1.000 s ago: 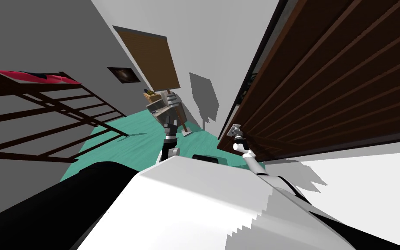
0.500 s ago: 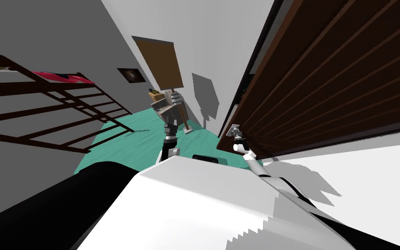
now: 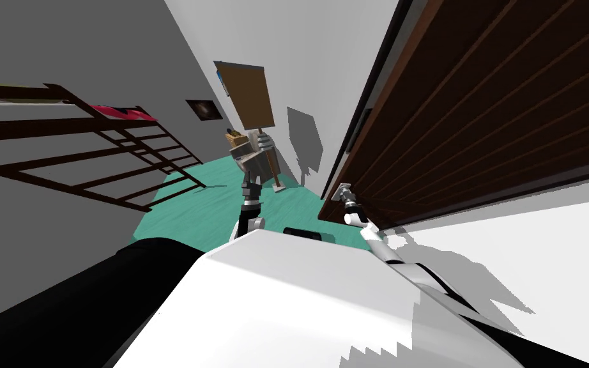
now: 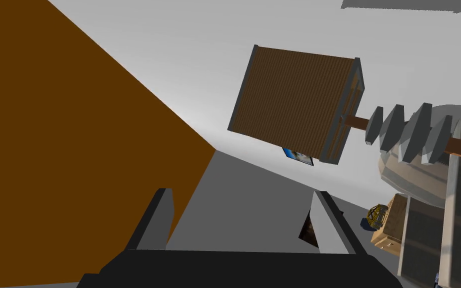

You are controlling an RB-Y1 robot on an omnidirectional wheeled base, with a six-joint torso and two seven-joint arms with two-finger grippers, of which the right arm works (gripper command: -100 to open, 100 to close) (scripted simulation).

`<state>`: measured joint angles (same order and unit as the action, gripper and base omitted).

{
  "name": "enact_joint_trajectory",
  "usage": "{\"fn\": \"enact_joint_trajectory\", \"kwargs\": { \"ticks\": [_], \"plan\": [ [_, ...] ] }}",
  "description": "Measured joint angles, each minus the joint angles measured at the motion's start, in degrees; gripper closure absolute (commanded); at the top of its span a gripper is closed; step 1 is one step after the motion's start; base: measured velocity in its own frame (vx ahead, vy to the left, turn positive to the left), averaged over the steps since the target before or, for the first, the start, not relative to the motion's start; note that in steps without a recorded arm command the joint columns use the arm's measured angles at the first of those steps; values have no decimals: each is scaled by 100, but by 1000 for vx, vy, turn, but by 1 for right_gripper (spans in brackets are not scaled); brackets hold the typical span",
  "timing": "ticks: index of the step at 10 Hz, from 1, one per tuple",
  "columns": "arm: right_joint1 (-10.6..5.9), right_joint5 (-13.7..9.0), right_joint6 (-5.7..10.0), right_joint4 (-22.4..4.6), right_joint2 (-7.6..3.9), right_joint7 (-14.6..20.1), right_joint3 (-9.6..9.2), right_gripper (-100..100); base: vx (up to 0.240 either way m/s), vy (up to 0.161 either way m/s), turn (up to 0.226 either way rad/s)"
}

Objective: Pull the door open

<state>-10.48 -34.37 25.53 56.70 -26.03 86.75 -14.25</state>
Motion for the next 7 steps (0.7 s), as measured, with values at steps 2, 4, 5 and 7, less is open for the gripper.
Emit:
{"fn": "enact_joint_trajectory", "kwargs": {
  "ticks": [2, 4, 5, 7],
  "plan": [
    [52, 30, 16, 122, -72, 111, -146, 100, -198, -103, 86],
    [76, 59, 56, 199, -173, 250, -295, 100, -152, -59, 52],
    [95, 63, 45, 199, -168, 259, -317, 100, -79, -24, -28],
    [198, 111, 132, 365, -362, 436, -527, 100, -118, -46, -29]
  ]
}}
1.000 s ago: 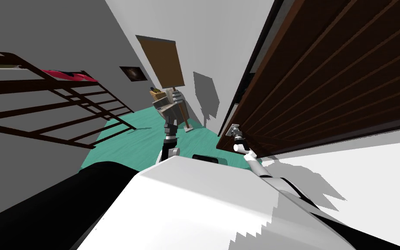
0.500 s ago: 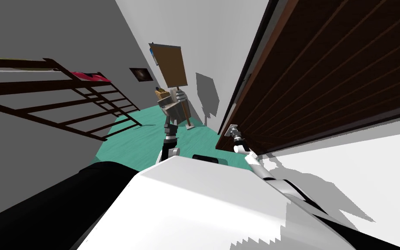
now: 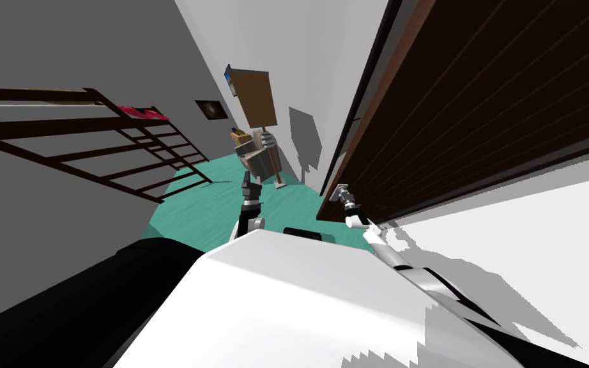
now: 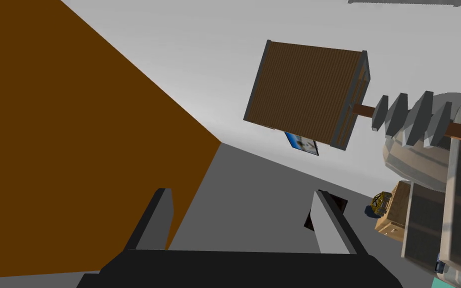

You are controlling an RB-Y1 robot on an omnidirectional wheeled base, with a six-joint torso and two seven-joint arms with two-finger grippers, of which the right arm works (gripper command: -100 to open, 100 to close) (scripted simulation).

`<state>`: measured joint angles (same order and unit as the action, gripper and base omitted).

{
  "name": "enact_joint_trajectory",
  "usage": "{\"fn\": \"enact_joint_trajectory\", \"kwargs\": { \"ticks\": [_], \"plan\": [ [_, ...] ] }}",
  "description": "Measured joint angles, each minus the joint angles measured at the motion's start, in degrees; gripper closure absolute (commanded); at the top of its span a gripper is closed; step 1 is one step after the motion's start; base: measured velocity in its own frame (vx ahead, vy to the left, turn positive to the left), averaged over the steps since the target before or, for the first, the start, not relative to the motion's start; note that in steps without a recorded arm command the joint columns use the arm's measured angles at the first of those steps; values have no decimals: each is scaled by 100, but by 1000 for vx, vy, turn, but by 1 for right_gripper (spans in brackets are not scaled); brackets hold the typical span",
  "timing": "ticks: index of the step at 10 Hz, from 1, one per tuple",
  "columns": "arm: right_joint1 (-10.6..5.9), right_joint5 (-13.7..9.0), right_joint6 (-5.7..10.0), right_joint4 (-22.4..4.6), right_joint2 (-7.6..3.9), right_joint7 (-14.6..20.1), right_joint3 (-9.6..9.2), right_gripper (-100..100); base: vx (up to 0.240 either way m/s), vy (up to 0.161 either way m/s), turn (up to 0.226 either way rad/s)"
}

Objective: Pull the door open

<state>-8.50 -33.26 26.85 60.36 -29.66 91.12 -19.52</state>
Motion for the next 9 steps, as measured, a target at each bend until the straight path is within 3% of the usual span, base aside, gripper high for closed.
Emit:
{"fn": "enact_joint_trajectory", "kwargs": {
  "ticks": [9],
  "plan": [
    [442, 239, 566, 683, -930, 894, -972, 100, -87, -52, -28]
  ]
}}
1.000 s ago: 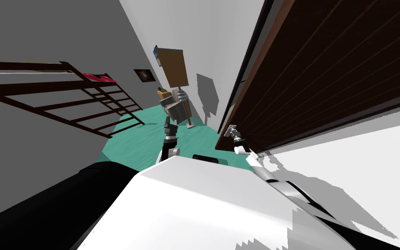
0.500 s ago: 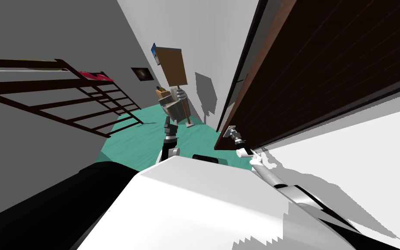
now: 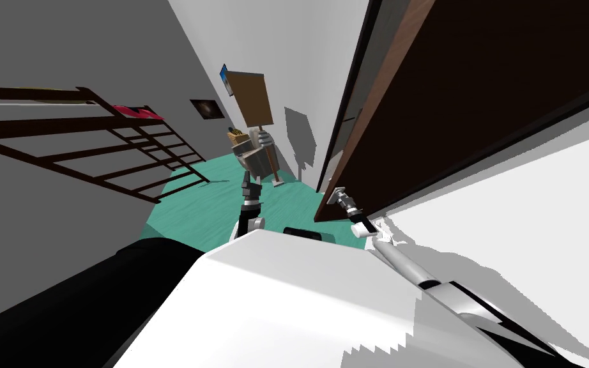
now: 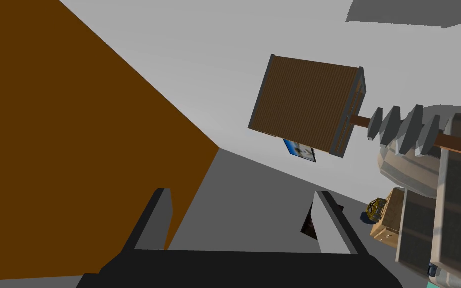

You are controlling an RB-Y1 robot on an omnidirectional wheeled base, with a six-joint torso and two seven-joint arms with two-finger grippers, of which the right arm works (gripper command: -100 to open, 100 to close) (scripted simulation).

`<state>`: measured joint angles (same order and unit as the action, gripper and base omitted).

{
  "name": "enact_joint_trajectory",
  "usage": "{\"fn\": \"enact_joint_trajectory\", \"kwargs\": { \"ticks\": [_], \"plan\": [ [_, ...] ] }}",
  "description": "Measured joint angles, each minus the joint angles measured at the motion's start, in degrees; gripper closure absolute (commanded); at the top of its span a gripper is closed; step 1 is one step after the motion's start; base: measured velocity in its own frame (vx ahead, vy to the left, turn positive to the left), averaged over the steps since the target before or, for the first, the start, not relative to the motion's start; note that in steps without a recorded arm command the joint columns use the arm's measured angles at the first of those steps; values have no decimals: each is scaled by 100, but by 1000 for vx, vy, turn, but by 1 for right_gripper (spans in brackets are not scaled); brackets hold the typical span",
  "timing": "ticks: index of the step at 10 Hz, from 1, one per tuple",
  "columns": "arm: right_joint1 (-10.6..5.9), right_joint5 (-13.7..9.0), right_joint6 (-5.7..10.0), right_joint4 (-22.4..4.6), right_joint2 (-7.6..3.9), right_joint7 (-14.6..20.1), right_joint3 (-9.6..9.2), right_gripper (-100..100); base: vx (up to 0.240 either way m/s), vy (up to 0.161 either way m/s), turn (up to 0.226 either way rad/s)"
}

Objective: Pull the door open

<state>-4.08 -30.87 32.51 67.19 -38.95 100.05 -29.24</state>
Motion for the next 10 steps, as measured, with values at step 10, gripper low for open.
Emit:
{"fn": "enact_joint_trajectory", "kwargs": {
  "ticks": [10],
  "plan": [
    [548, 339, 1390, -224, -788, 664, -528, 100, 29, 15, -47]
  ]
}}
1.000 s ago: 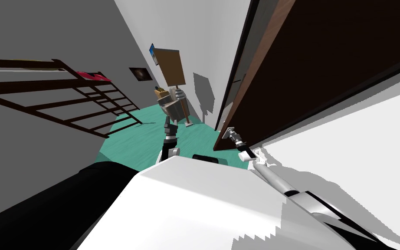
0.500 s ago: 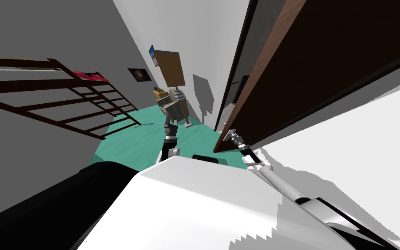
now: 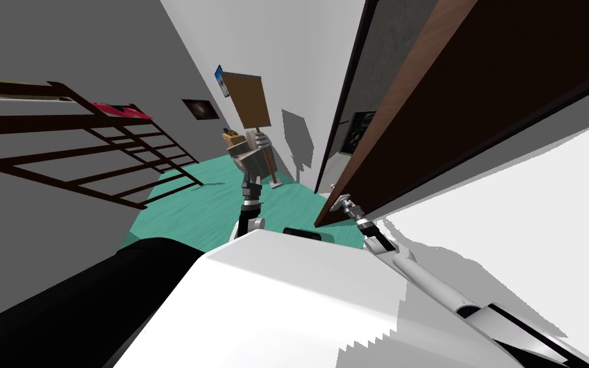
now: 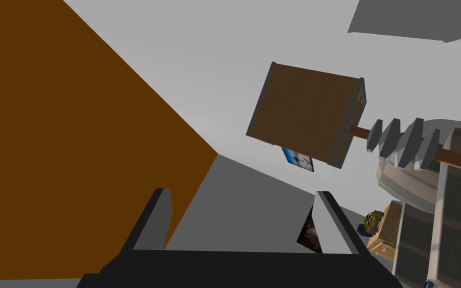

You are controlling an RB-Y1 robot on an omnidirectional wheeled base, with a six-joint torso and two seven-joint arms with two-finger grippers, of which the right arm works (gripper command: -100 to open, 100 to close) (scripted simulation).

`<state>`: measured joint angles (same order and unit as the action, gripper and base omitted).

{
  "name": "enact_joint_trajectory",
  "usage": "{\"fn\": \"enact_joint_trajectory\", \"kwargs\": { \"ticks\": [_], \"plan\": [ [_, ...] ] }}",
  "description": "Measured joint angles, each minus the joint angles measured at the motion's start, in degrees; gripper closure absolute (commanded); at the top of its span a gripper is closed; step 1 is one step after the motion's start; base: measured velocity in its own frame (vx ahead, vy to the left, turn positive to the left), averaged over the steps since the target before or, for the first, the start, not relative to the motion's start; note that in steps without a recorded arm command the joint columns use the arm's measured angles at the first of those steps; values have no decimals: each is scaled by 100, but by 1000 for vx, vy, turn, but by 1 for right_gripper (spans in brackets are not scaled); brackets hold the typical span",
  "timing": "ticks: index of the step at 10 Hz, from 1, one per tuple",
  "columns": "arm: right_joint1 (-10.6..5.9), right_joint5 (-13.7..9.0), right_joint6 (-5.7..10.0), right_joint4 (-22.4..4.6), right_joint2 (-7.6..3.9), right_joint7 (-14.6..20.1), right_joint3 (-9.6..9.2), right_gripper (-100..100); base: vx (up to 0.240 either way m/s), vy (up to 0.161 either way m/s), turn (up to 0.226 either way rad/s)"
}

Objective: Pull the door open

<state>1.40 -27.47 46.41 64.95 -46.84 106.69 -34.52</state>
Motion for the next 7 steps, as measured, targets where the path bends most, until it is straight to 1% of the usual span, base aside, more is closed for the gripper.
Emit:
{"fn": "enact_joint_trajectory", "kwargs": {
  "ticks": [3, 4, 5, 6, 7],
  "plan": [
    [179, 93, 495, -50, -227, 163, -143, 100, 21, 3, -48],
    [246, 108, 624, -33, -293, 195, -171, 100, 26, 6, -37],
    [387, 116, 732, 83, -452, 238, -195, 100, 20, 3, -47],
    [389, 150, 890, 4, -474, 293, -246, 100, 27, 2, -60],
    [425, 188, 1045, -50, -540, 357, -303, 100, 22, 2, -38]
  ]
}}
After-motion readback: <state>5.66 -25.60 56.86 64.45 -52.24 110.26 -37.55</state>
